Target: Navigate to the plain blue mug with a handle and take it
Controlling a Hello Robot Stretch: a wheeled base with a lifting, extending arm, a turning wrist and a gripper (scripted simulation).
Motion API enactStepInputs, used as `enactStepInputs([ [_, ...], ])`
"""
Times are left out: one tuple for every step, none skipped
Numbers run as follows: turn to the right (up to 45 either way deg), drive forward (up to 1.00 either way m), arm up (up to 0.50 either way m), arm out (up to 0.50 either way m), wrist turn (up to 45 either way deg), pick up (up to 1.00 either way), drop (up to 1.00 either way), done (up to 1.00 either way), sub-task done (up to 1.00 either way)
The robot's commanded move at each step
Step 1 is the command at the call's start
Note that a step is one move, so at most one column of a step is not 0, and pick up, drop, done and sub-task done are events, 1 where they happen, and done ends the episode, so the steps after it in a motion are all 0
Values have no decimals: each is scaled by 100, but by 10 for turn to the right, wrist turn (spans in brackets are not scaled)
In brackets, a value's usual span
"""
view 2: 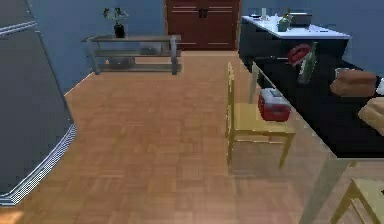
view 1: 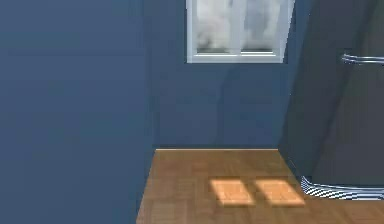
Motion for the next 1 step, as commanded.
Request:
enactStepInputs([
  [450, 0, 0, 0, 0, 0, 0, 0, 0],
])
